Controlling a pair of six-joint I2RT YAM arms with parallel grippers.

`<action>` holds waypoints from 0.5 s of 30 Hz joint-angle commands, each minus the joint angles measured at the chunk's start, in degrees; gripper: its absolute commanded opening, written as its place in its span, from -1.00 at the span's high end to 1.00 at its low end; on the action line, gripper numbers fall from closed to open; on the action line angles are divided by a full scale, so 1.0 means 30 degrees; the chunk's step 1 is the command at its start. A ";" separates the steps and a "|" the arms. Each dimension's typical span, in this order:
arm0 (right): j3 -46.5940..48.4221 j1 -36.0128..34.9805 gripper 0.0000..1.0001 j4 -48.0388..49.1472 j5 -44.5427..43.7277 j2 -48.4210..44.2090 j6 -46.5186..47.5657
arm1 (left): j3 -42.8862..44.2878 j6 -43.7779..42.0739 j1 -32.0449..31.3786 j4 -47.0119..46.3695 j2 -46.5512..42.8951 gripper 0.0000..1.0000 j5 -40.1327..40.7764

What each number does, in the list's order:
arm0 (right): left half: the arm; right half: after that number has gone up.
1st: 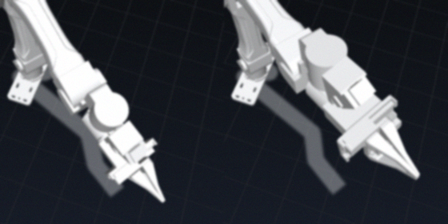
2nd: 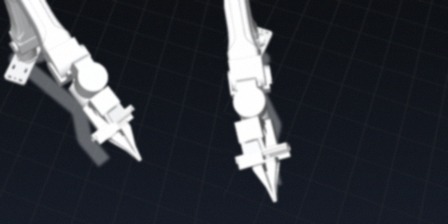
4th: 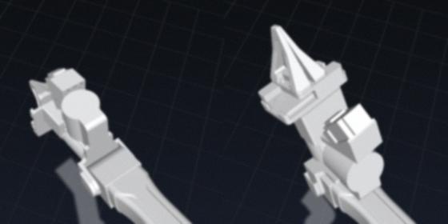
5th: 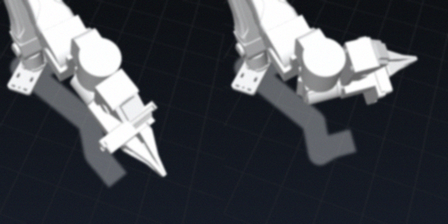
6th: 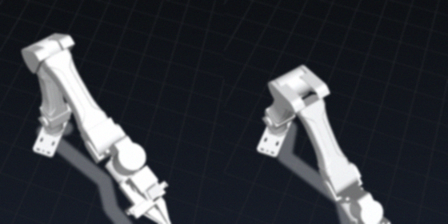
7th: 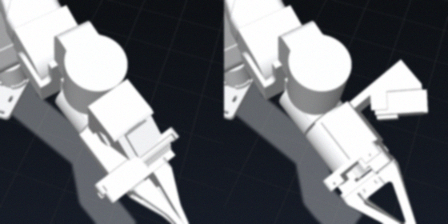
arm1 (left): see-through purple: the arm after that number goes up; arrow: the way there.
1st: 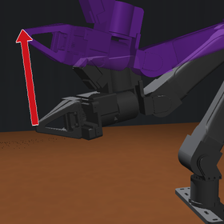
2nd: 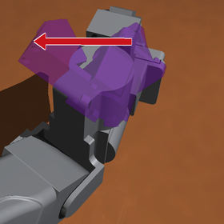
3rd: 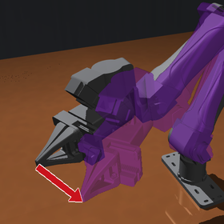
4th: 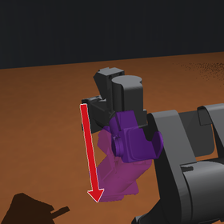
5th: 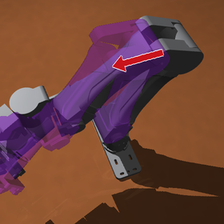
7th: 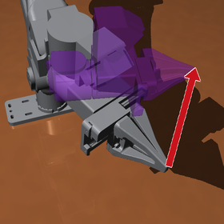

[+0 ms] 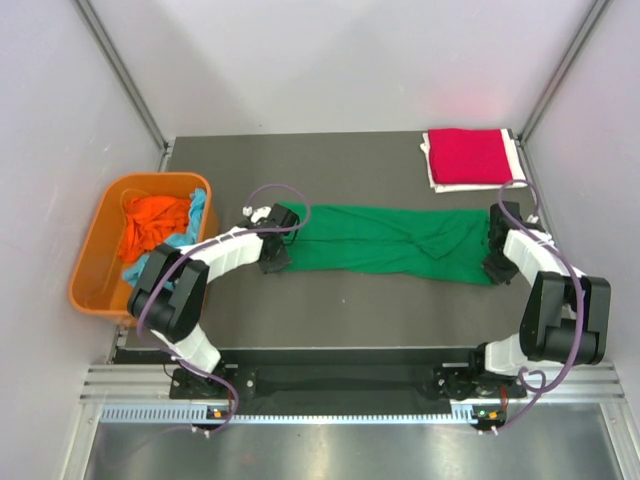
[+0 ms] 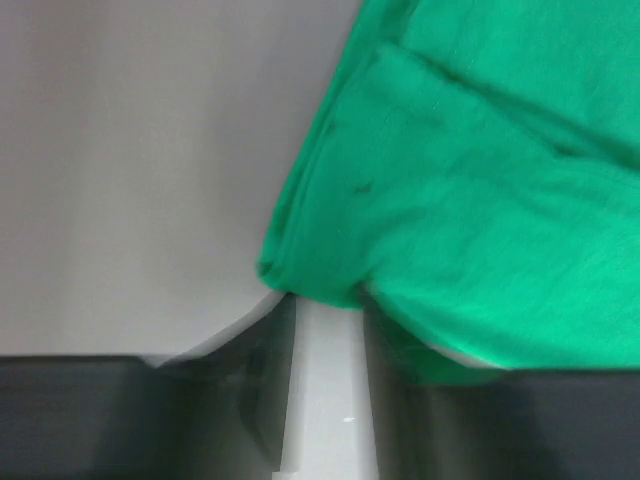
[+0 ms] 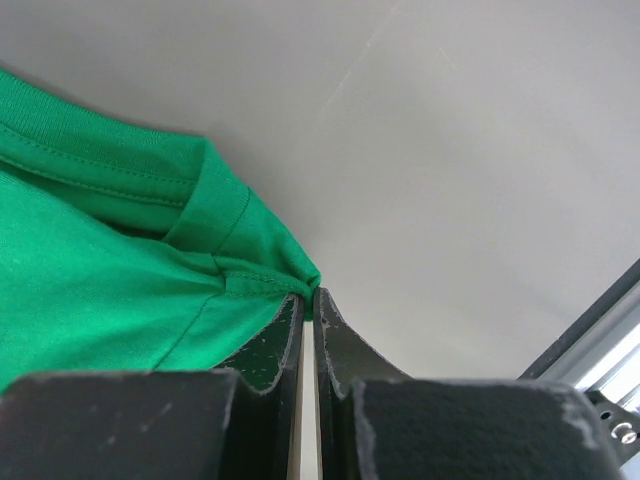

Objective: Fold and stack the t-shirts
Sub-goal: Fold the tshirt

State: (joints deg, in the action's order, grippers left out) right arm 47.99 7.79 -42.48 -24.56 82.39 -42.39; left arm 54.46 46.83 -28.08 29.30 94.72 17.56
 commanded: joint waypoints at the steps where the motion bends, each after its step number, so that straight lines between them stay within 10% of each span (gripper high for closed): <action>1: 0.0029 0.0770 1.00 0.0273 -0.0486 -0.0335 0.0711 | 0.0741 0.0065 0.0071 0.0104 0.1151 0.58 0.1908; 4: 0.0088 0.1677 1.00 0.0068 -0.0603 -0.0246 0.1356 | 0.1037 -0.0199 0.0071 0.0925 0.1445 1.00 0.2436; 15: -0.1200 0.2530 1.00 0.0801 0.1183 -0.0687 0.2265 | 0.0013 0.0005 -0.0017 0.2039 0.0304 0.93 0.2085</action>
State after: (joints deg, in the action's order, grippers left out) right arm 45.06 14.55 -41.28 -21.06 81.95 -37.10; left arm 56.84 46.89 -28.58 30.00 96.84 20.60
